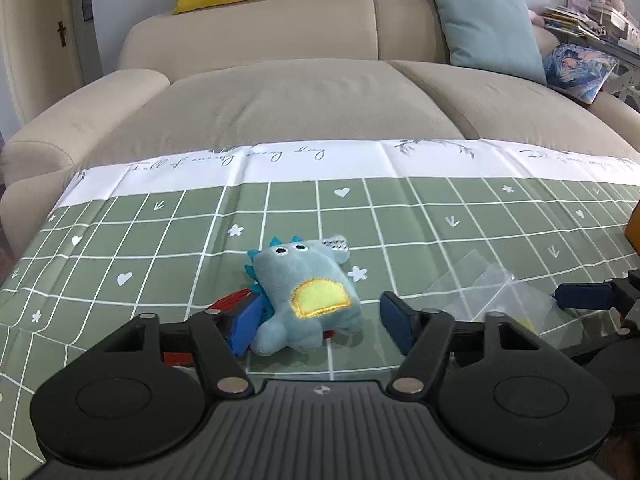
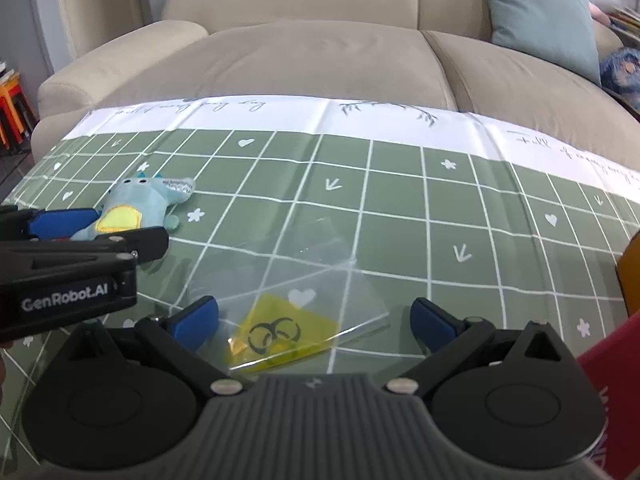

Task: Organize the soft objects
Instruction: 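Grasp the blue plush dinosaur with the left tool while the right tool grasps the clear packet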

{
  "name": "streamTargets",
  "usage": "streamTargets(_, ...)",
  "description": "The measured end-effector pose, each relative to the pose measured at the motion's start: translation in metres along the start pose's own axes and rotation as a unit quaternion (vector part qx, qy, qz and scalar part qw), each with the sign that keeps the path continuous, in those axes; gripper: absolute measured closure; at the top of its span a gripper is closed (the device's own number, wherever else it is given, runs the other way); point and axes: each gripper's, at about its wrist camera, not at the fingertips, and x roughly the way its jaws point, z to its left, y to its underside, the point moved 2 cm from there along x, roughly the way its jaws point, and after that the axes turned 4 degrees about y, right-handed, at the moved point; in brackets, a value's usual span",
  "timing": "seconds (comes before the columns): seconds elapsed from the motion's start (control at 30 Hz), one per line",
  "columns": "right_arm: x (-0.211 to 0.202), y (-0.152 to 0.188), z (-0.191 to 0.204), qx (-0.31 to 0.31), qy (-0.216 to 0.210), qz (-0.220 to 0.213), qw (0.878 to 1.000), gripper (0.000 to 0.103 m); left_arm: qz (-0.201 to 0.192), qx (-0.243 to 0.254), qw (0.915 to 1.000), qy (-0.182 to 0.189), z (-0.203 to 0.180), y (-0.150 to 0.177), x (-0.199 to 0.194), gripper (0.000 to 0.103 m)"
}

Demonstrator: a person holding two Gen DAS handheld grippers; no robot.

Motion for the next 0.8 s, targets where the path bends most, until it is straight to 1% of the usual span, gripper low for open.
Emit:
streamTargets(0.03, 0.000, 0.001, 0.002, -0.004, -0.002, -0.001, 1.000, 0.003, 0.001, -0.003, 1.0000, -0.002, 0.002, 0.000, 0.001, 0.044)
streamTargets(0.1, -0.002, 0.002, 0.005, -0.011, -0.005, -0.006, 1.000, 0.007, 0.005, -0.007, 1.0000, -0.002, 0.004, 0.000, 0.003, 0.047)
streamTargets(0.17, -0.005, 0.003, 0.009, -0.022, -0.005, -0.016, 1.000, 0.024, 0.003, -0.005, 1.0000, 0.001, 0.004, 0.000, 0.002, 0.051)
streamTargets(0.2, -0.006, 0.004, 0.011, -0.027, -0.004, -0.019, 0.999, 0.027, 0.002, -0.002, 1.0000, 0.000, 0.003, 0.000, 0.001, 0.053)
streamTargets(0.23, -0.008, 0.004, 0.012, -0.029, -0.005, -0.022, 0.999, 0.035, 0.001, 0.002, 1.0000, -0.002, 0.002, 0.000, 0.001, 0.054)
streamTargets(0.27, -0.009, 0.004, 0.013, -0.032, -0.006, -0.024, 0.999, 0.046, 0.001, 0.007, 1.0000, -0.003, 0.001, 0.000, 0.000, 0.058)
streamTargets(0.3, -0.011, 0.004, 0.014, -0.035, -0.008, -0.027, 0.999, 0.053, 0.001, 0.010, 0.9999, -0.004, 0.001, 0.001, 0.000, 0.059)
streamTargets(0.37, -0.013, 0.003, 0.017, -0.046, -0.006, -0.028, 0.999, 0.081, 0.002, 0.009, 0.9999, -0.005, 0.000, 0.001, -0.001, 0.061)
streamTargets(0.4, -0.014, 0.003, 0.017, -0.047, -0.007, -0.027, 0.998, 0.088, 0.001, 0.007, 1.0000, -0.006, 0.000, 0.002, -0.002, 0.062)
streamTargets(0.43, -0.014, 0.002, 0.016, -0.046, -0.013, -0.024, 0.999, 0.101, -0.001, 0.008, 1.0000, -0.006, -0.001, 0.002, -0.004, 0.062)
streamTargets(0.47, -0.015, 0.001, 0.015, -0.042, -0.017, -0.021, 0.999, 0.103, -0.003, 0.010, 0.9999, -0.006, -0.002, 0.002, -0.005, 0.064)
streamTargets(0.57, -0.020, 0.000, 0.013, -0.038, -0.018, -0.022, 0.999, 0.103, -0.008, 0.021, 0.9997, -0.008, -0.006, 0.002, -0.011, 0.064)
streamTargets(0.6, -0.024, -0.001, 0.012, -0.037, -0.019, -0.023, 0.999, 0.103, -0.009, 0.023, 0.9997, -0.008, -0.007, 0.003, -0.013, 0.066)
streamTargets(0.8, -0.048, -0.001, 0.012, -0.034, -0.025, -0.029, 0.999, 0.103, -0.019, 0.021, 0.9996, 0.000, -0.015, 0.006, -0.038, 0.067)
